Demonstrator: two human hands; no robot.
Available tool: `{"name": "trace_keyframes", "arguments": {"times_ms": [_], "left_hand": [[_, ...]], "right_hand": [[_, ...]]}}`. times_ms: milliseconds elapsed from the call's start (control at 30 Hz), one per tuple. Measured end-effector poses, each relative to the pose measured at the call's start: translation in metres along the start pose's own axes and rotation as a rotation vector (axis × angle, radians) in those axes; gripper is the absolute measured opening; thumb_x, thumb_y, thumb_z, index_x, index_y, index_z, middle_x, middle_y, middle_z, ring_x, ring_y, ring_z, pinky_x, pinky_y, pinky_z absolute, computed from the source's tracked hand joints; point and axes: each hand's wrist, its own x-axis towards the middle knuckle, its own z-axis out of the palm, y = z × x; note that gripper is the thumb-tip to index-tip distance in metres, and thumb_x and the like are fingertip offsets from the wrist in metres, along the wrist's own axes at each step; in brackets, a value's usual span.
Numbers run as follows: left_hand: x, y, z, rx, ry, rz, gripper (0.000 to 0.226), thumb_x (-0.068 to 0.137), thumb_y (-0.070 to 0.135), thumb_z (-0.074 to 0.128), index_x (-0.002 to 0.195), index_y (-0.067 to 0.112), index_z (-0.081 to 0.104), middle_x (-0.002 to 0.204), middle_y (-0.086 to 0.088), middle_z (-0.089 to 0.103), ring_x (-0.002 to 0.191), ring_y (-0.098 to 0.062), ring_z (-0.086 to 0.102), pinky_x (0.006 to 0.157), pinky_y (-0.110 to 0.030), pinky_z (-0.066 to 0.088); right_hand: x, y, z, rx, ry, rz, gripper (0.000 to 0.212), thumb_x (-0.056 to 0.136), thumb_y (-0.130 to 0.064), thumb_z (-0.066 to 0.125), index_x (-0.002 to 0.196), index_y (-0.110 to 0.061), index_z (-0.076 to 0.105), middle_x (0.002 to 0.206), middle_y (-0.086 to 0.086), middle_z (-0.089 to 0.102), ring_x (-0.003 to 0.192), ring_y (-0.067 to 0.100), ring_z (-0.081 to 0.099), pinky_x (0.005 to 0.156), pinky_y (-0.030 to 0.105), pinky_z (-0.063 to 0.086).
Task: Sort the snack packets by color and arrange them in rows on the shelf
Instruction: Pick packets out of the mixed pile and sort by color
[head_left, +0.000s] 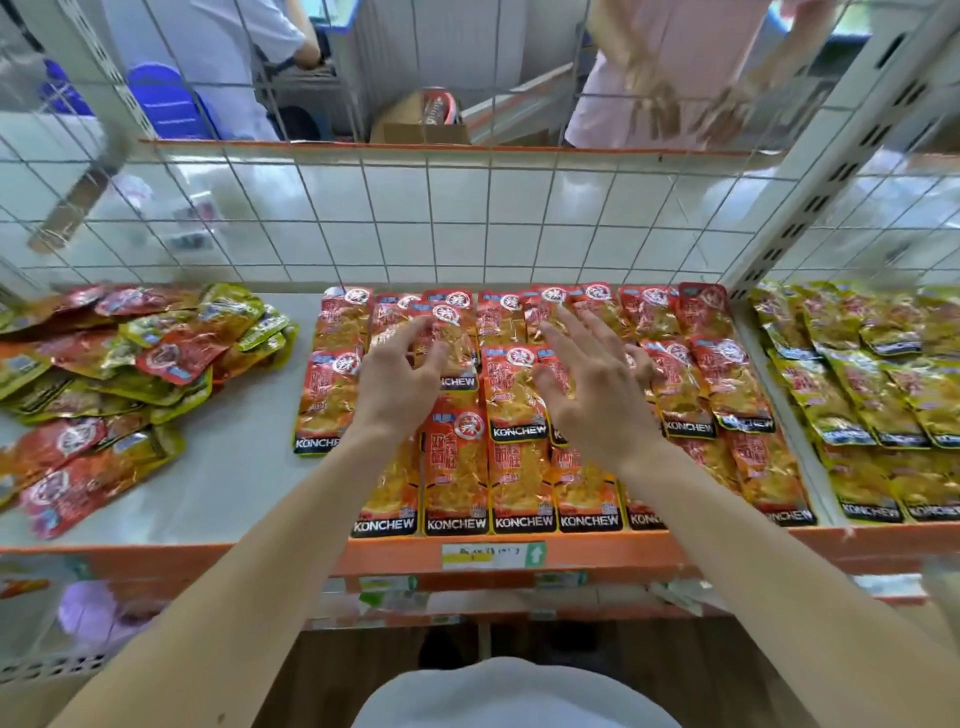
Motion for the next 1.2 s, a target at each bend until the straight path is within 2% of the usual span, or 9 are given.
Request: {"name": "trace_keyframes", "arguments": {"times_ms": [67,133,267,400,533,667,733,867,1200], "left_hand": [[0.011,0.005,0.002,0.017,-0.033,0.003,0.046,0.102,0.031,0.057,0.147,0.024,0.05,0.101,-0.016,0.071,0.086,-0.017,0.071,0.072,-0.034,0.059],[0.023,0.011,0.006,0.064,-0.072,0.028,0.049,0.102,0.03,0.056,0.15,0.023,0.046,0.08,-0.006,0.064,0.057,-0.004,0.056,0.056,-0.025,0.05],[0.043,0.023,0.019,0.101,-0.135,0.061,0.051,0.101,0.028,0.059,0.15,0.021,0.046,0.124,-0.005,0.065,0.091,-0.012,0.06,0.089,-0.032,0.055],[0.06,0.024,0.035,0.233,-0.192,0.11,0.05,0.099,0.031,0.061,0.148,0.026,0.049,0.133,-0.001,0.063,0.114,-0.025,0.063,0.101,-0.038,0.05],[0.071,0.016,0.049,0.529,-0.223,0.14,0.048,0.101,0.041,0.054,0.147,0.034,0.048,0.146,-0.003,0.053,0.137,-0.028,0.044,0.114,-0.051,0.033],[0.066,0.013,0.055,0.719,-0.195,0.144,0.045,0.103,0.049,0.044,0.148,0.043,0.044,0.142,-0.008,0.042,0.136,-0.029,0.032,0.109,-0.052,0.027],[0.062,0.013,0.056,0.727,-0.163,0.181,0.045,0.103,0.047,0.045,0.147,0.04,0.044,0.143,-0.005,0.036,0.136,-0.028,0.029,0.109,-0.05,0.026],[0.053,0.011,0.063,0.771,-0.224,0.29,0.052,0.102,0.05,0.041,0.153,0.039,0.035,0.163,0.006,0.023,0.148,-0.022,0.019,0.115,-0.051,0.019],[0.047,0.006,0.065,0.801,-0.265,0.289,0.052,0.106,0.048,0.03,0.157,0.039,0.024,0.168,0.009,0.014,0.153,-0.019,0.014,0.119,-0.053,0.011]], "right_hand": [[0.012,0.001,0.0,0.012,-0.012,-0.007,0.056,0.097,-0.046,0.043,0.151,-0.031,0.039,0.163,-0.01,0.025,0.152,0.011,0.011,0.116,0.052,0.002],[0.022,0.004,0.001,0.002,-0.015,0.004,0.052,0.1,-0.041,0.049,0.15,-0.03,0.041,0.162,-0.008,0.027,0.151,0.013,0.013,0.115,0.049,0.004],[0.037,0.011,-0.002,-0.002,-0.034,0.021,0.049,0.102,-0.033,0.047,0.15,-0.03,0.041,0.162,-0.006,0.028,0.151,0.014,0.016,0.115,0.047,0.006],[0.049,0.019,-0.004,0.006,-0.117,0.026,0.054,0.101,-0.016,0.039,0.154,-0.028,0.033,0.164,-0.002,0.025,0.152,0.017,0.013,0.121,0.051,0.007],[0.054,0.027,-0.003,-0.069,-0.236,0.031,0.056,0.102,-0.018,0.038,0.155,-0.031,0.029,0.166,-0.009,0.016,0.153,0.011,0.005,0.118,0.056,-0.002],[0.051,0.032,0.003,-0.149,-0.283,0.043,0.054,0.104,-0.034,0.035,0.156,-0.031,0.024,0.167,-0.011,0.009,0.153,0.009,0.001,0.118,0.061,-0.002],[0.047,0.033,0.007,-0.164,-0.274,0.043,0.054,0.104,-0.034,0.033,0.157,-0.031,0.022,0.167,-0.01,0.008,0.153,0.009,0.002,0.117,0.062,-0.001],[0.043,0.031,0.011,-0.232,-0.258,0.031,0.055,0.105,-0.034,0.03,0.158,-0.028,0.018,0.168,-0.006,0.006,0.153,0.012,0.003,0.116,0.062,0.0],[0.038,0.028,0.019,-0.291,-0.237,0.069,0.055,0.106,-0.04,0.019,0.159,-0.032,0.009,0.168,-0.008,0.001,0.154,0.016,-0.006,0.116,0.062,-0.004]]}}
